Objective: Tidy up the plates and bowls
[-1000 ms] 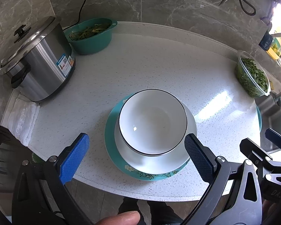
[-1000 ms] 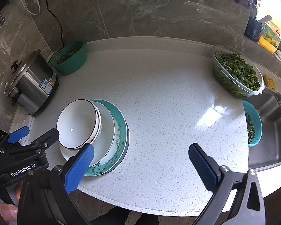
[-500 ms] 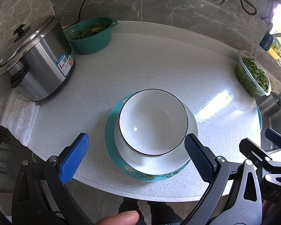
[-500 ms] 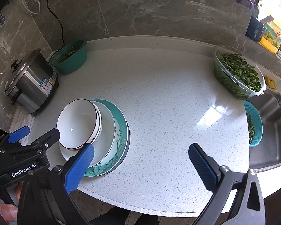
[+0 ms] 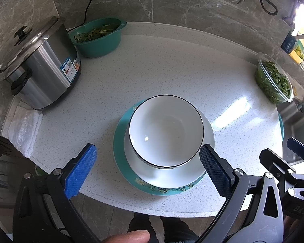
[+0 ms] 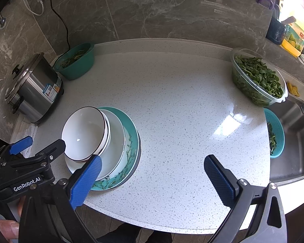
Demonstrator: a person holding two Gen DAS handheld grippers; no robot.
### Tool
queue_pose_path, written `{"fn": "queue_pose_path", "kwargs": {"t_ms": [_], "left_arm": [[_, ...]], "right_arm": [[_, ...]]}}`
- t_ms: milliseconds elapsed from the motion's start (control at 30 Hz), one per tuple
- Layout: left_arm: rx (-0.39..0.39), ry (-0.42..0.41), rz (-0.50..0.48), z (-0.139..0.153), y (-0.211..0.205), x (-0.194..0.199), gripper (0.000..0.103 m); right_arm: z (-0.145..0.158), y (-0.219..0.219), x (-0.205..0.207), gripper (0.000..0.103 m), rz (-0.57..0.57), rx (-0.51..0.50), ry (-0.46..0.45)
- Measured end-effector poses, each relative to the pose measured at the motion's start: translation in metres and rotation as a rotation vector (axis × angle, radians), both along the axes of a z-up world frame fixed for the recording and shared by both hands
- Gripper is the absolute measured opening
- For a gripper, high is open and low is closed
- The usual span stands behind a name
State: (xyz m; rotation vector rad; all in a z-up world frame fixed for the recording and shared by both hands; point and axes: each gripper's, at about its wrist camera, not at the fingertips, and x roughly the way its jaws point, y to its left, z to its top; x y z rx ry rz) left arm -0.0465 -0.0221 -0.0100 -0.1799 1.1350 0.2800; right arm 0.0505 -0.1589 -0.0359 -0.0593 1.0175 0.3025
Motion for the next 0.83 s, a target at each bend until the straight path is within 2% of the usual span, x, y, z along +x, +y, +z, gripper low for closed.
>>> {"fn": "queue_pose_path", "kwargs": {"t_ms": [833], "left_arm": [[-0.007, -0.01, 0.008, -0.0014, 0.0056, 0.0016, 0.102]], "right_arm": [[-0.0021, 0.002, -0.0007, 0.103, 0.004, 0.001, 0.009]]}}
